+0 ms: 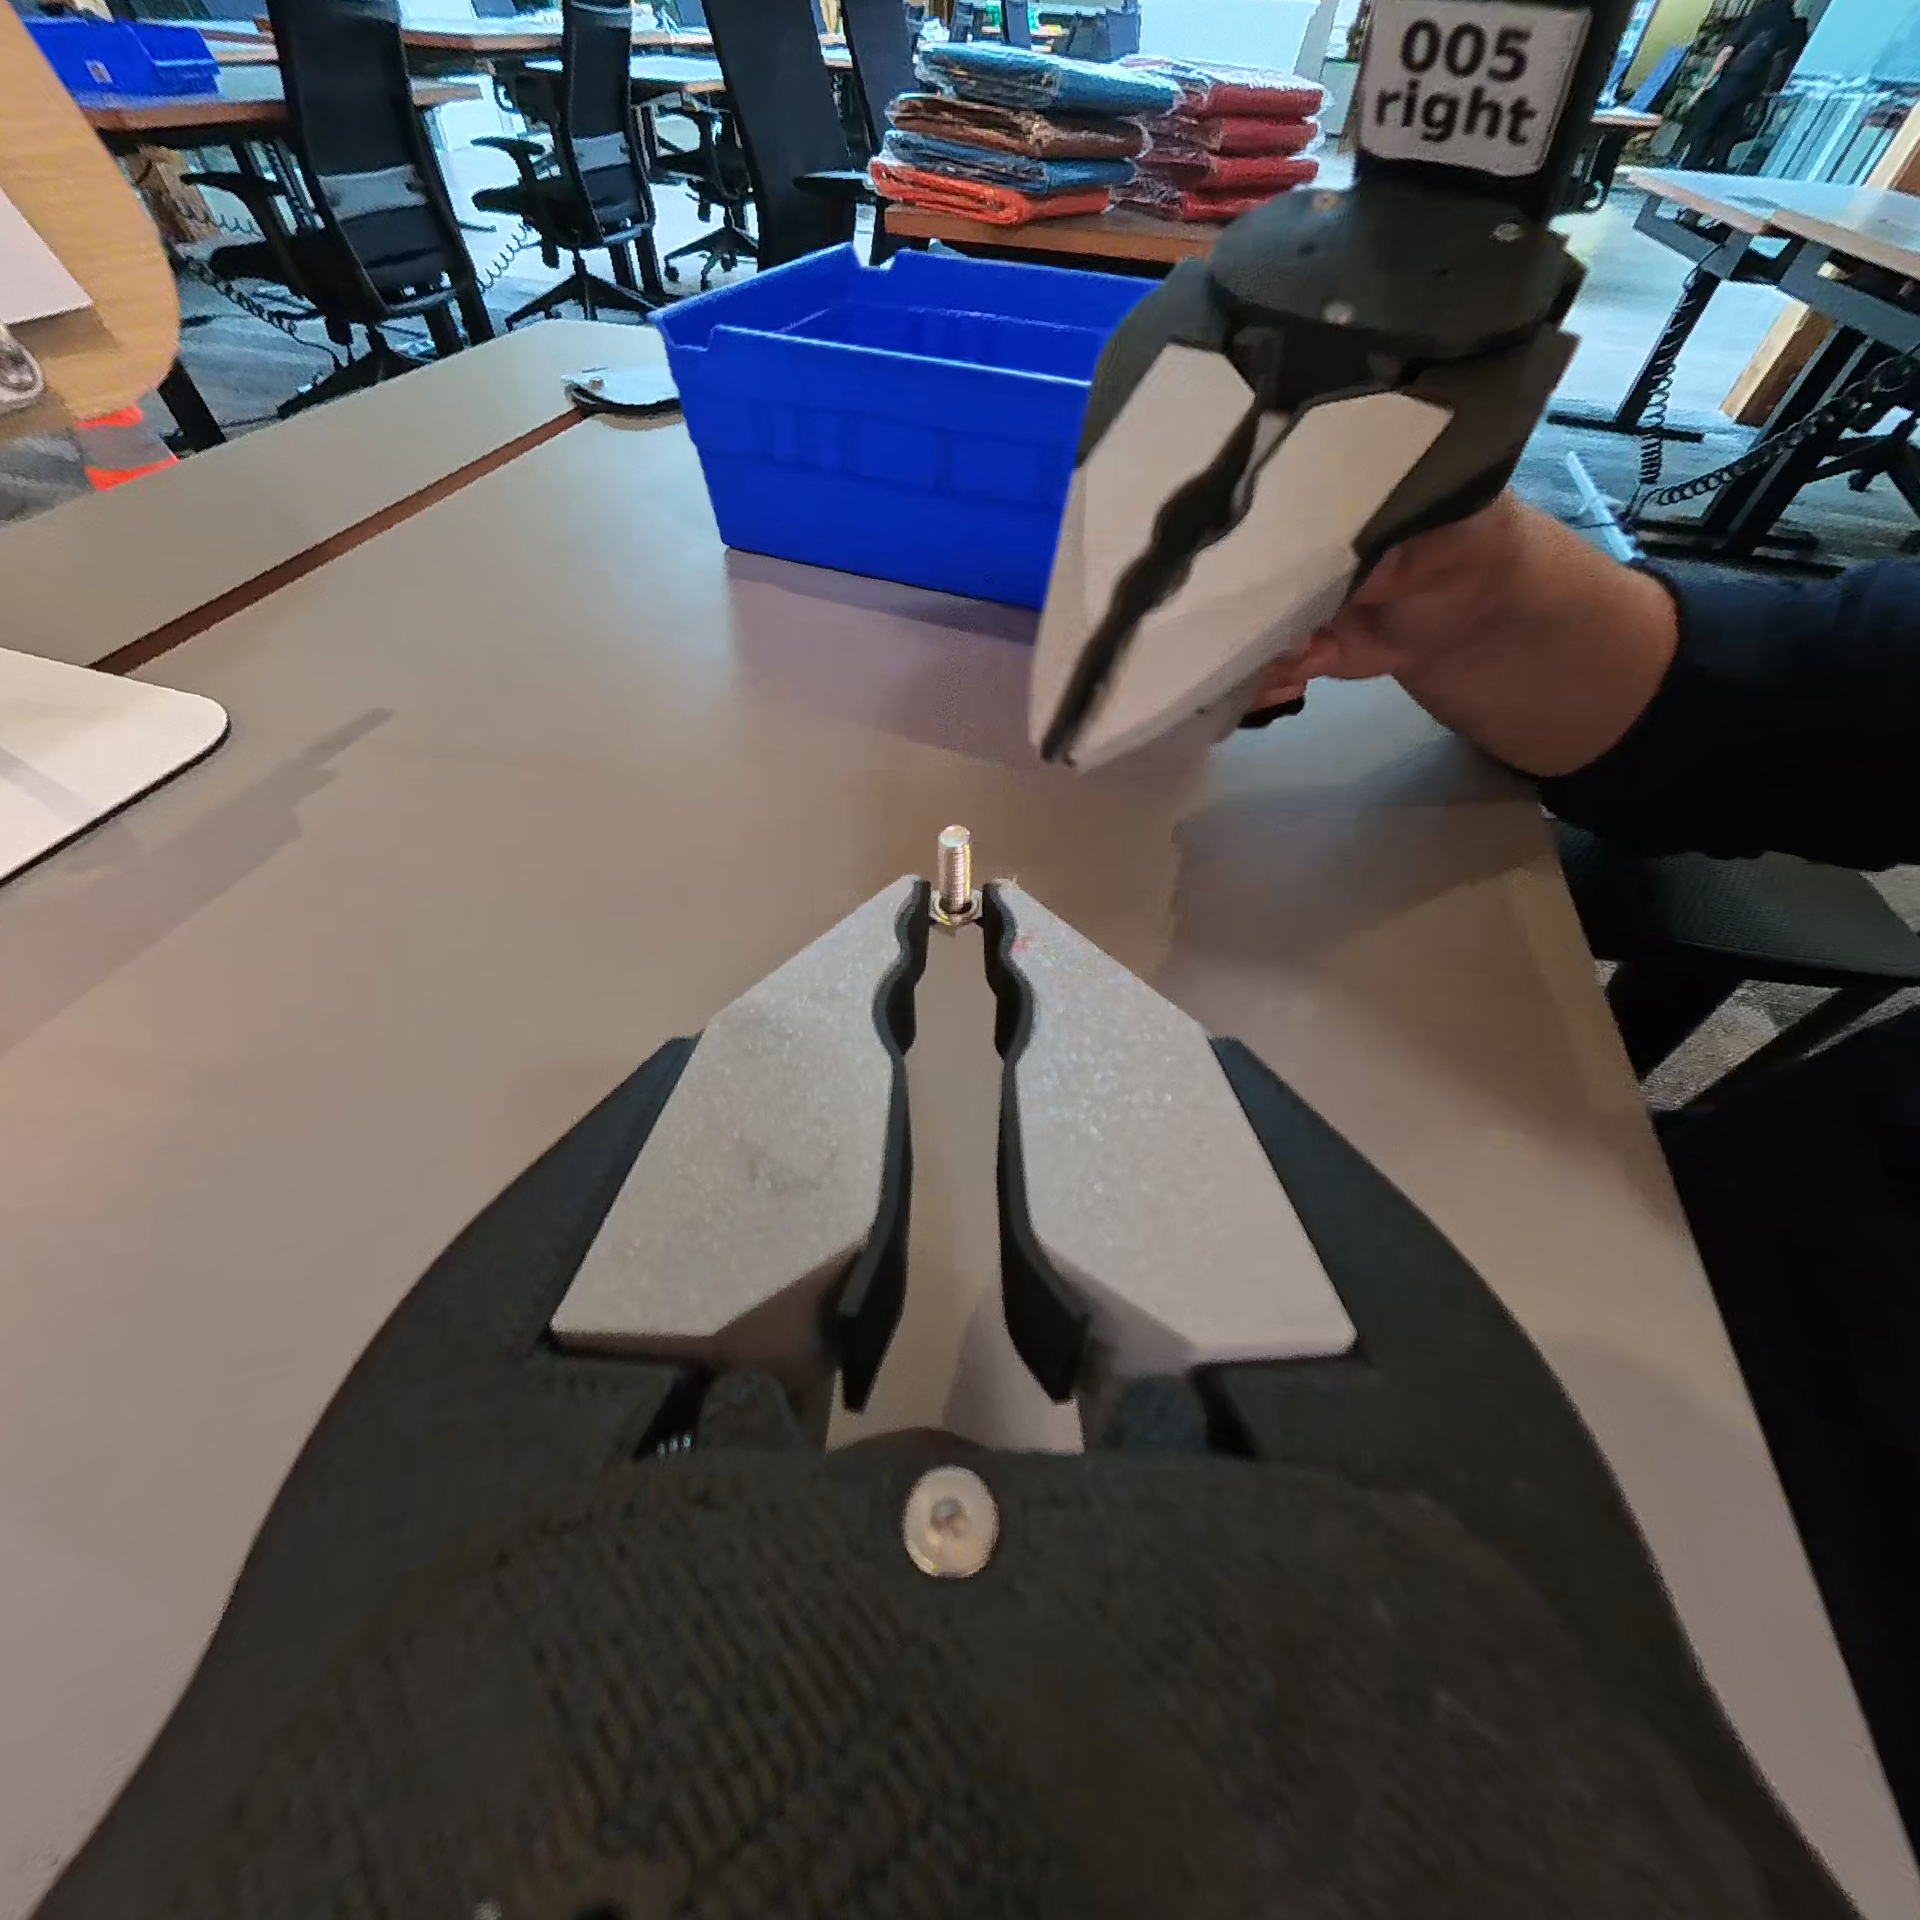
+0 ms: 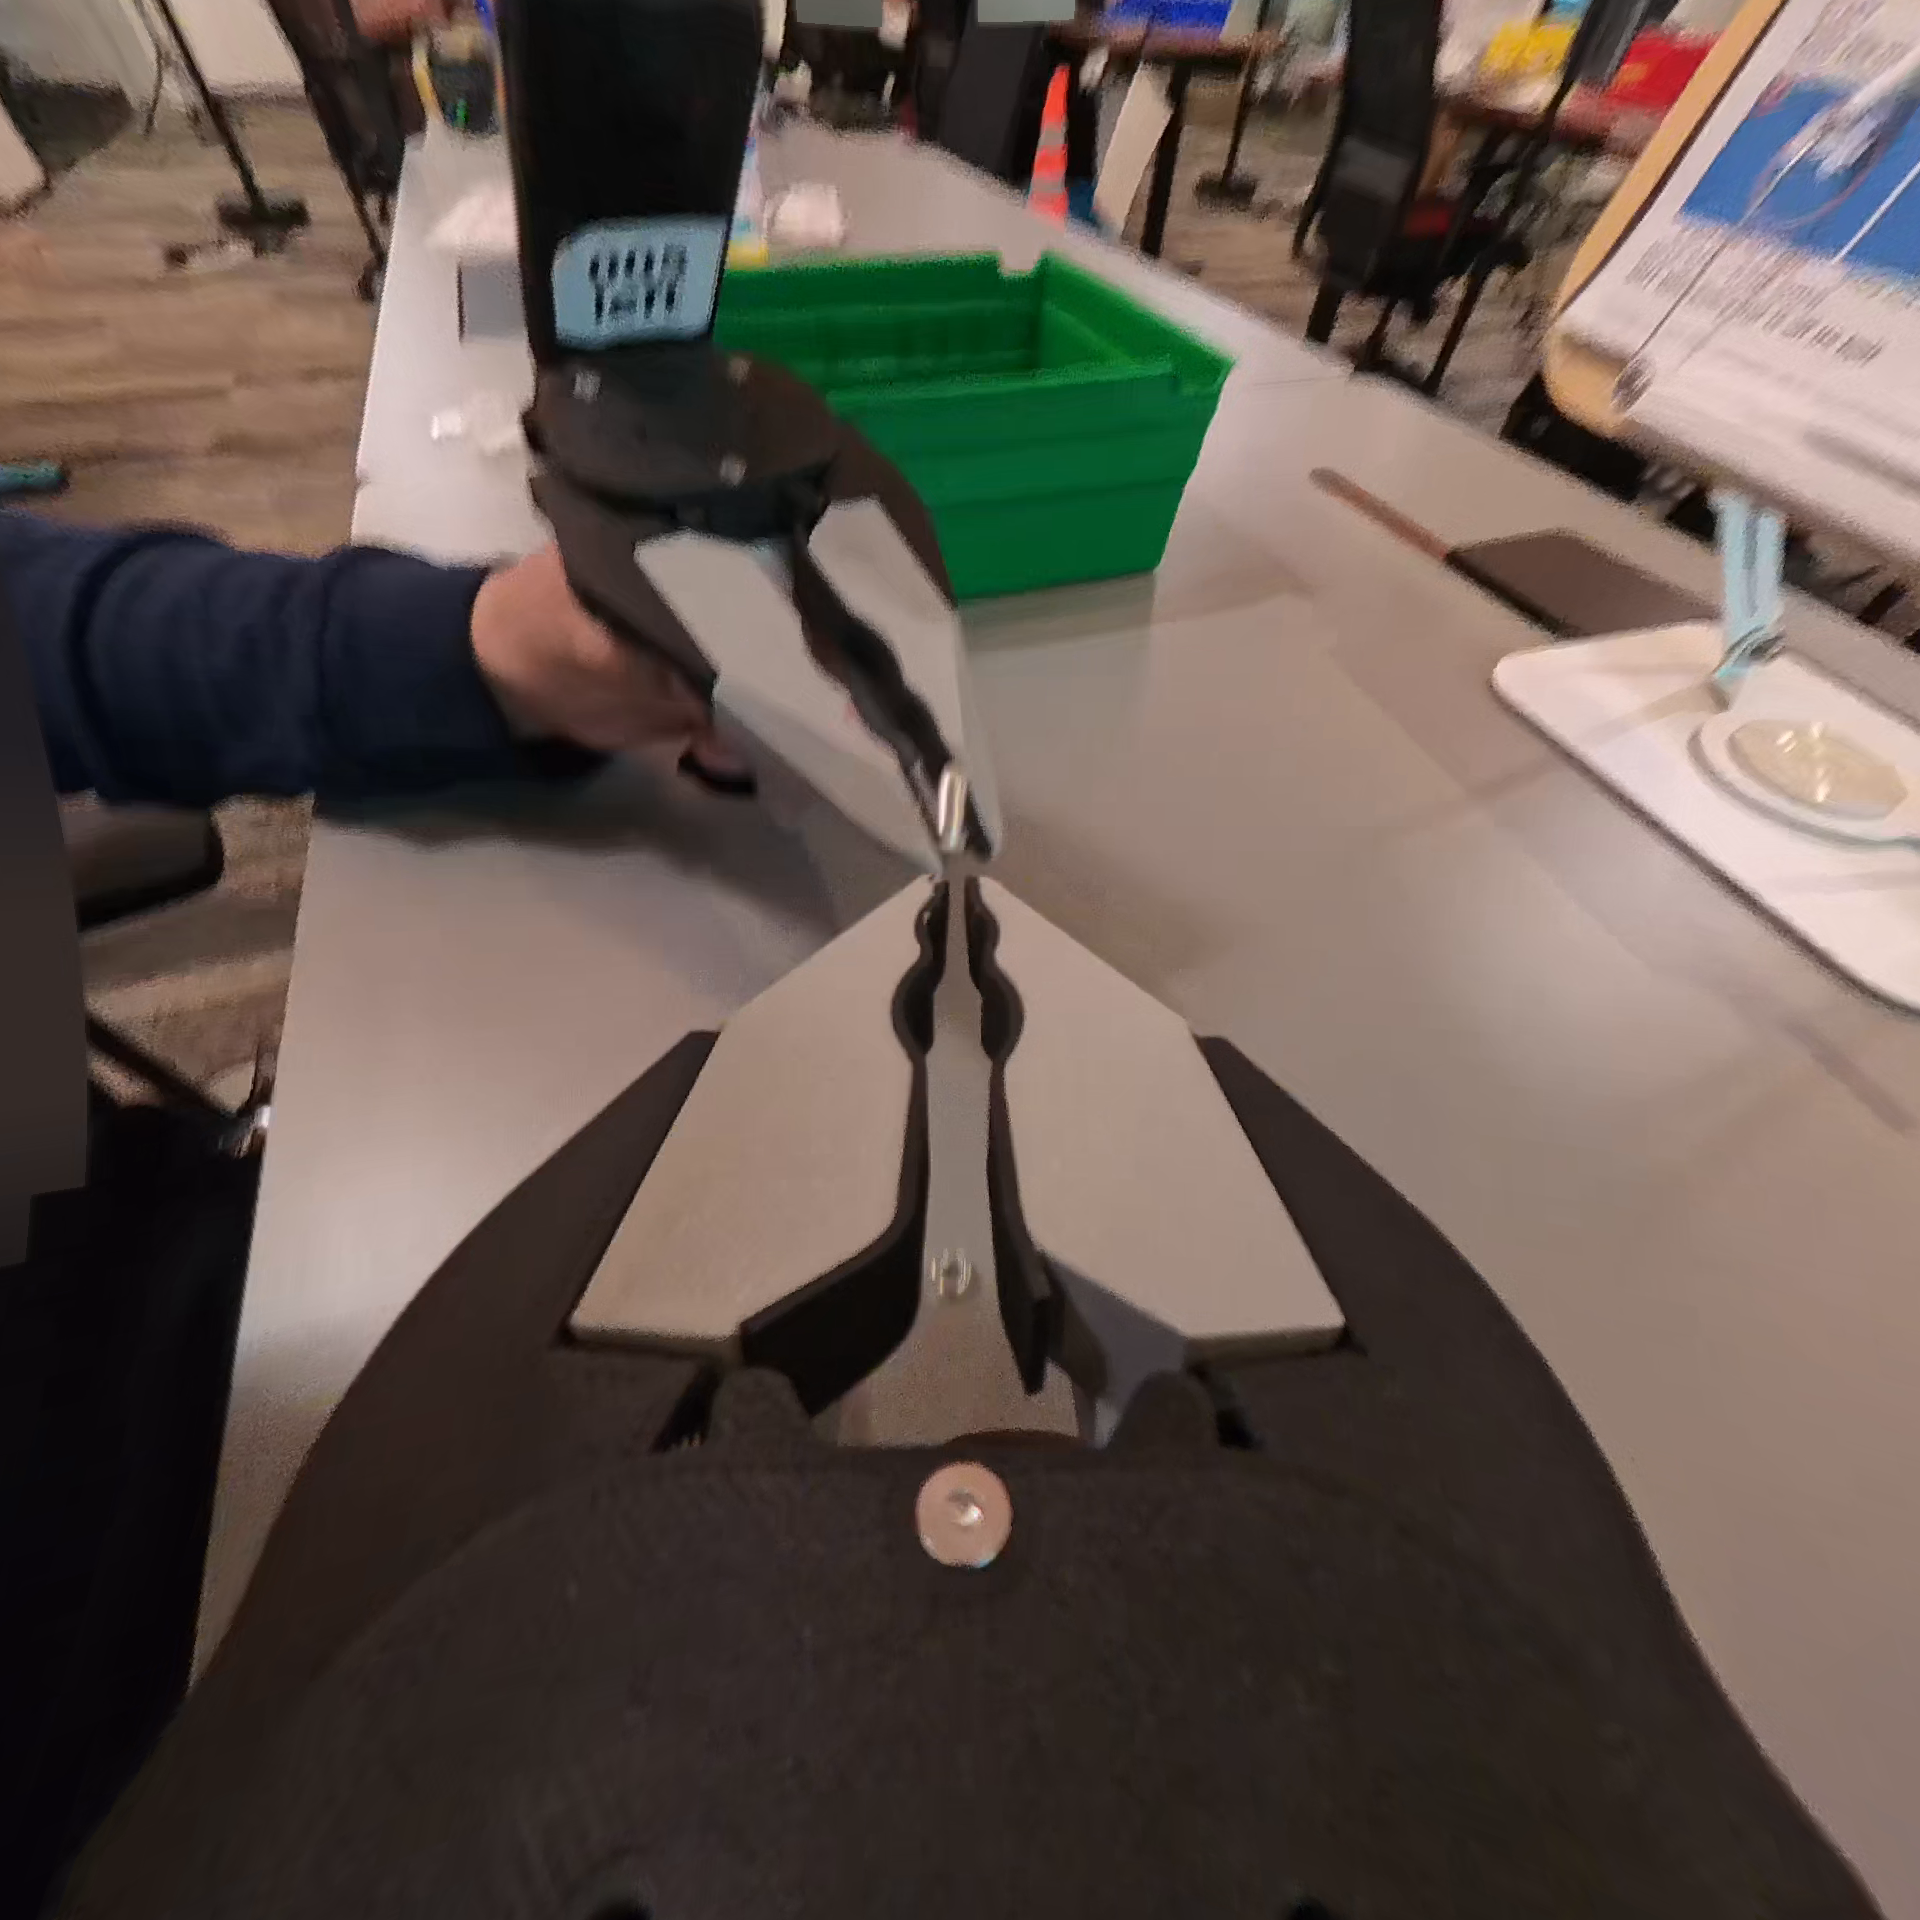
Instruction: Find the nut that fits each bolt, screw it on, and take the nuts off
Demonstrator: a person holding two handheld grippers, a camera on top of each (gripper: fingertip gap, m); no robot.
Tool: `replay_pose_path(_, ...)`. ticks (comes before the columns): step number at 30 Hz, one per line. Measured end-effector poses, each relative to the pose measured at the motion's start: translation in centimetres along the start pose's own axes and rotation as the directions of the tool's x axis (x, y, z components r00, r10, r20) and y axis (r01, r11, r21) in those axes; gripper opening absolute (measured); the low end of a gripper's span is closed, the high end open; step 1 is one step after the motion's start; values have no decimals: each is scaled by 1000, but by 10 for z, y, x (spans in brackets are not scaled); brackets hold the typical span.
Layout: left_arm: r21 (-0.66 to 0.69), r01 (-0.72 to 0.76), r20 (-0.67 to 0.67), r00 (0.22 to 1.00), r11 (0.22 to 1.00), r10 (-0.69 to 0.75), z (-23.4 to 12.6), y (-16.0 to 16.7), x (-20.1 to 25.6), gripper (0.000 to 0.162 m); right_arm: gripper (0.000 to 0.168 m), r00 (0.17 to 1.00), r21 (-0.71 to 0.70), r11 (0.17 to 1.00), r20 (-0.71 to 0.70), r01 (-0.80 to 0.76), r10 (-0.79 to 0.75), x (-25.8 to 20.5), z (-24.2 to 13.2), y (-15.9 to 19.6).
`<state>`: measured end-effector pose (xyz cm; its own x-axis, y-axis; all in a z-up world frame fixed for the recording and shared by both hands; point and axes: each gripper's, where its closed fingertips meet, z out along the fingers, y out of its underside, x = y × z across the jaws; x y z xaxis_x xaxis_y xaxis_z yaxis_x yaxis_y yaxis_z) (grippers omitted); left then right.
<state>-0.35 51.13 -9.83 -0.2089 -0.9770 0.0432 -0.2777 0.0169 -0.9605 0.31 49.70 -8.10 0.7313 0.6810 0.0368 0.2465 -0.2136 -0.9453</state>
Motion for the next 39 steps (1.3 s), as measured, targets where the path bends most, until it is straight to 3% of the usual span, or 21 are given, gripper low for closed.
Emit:
replay_pose_path(4, -3, 18, -7, 1000, 1000, -18, 3, 5, -2, 8, 8, 1000, -252, 967, 3, 19, -19, 2, -7, 58)
replay_pose_path(10, -22, 3, -1, 1000, 1000, -3, 9, 11, -3, 8, 10, 999, -397, 918, -49, -26, 7, 3, -11, 99)
replay_pose_path(17, -21, 24, 10, 1000, 999, -24, 9, 12, -7, 8, 16, 965, -329, 914, -183, -238, 186, -6, -12, 99)
replay_pose_path(21, -24, 25, 8, 1000, 999, -24, 9, 12, -6, 8, 16, 953, -355, 906, -270, -230, 137, 0, -14, 106)
replay_pose_path(39, -24, 16, 25, 1000, 1000, -15, 7, 10, -7, 8, 7, 939, -368, 896, -317, -250, 131, 3, -4, 112)
